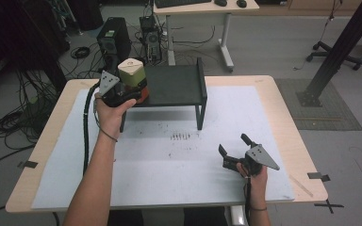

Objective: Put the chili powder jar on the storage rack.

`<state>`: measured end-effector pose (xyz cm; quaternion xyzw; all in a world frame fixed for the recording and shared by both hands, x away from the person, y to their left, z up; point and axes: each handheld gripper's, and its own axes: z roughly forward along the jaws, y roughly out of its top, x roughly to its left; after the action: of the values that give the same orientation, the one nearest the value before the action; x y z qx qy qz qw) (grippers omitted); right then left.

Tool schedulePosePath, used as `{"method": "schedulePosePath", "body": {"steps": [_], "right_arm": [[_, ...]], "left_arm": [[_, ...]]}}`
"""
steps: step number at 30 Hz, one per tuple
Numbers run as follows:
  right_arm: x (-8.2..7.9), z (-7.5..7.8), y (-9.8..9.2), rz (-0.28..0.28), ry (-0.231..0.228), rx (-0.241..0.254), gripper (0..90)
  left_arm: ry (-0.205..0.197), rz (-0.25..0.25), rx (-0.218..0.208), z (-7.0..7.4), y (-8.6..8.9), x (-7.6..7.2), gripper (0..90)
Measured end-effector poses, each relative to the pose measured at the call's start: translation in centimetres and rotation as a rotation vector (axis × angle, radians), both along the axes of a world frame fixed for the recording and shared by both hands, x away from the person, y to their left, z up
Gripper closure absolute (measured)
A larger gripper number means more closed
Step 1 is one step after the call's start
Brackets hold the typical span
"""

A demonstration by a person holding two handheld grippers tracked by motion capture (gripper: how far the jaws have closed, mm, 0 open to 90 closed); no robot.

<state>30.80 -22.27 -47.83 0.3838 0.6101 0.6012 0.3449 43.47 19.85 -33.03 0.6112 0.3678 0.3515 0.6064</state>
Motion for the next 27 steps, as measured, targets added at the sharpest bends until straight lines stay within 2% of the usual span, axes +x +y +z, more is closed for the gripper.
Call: {"method": "schedulePosePath", "body": {"steps": [27], "right_arm": [[-0.01, 0.00, 0.00, -0.002, -0.001, -0.001, 2.8]], "left_arm": [[-0.002, -0.001, -0.001, -0.02, 0.00, 0.04, 28.7]]}}
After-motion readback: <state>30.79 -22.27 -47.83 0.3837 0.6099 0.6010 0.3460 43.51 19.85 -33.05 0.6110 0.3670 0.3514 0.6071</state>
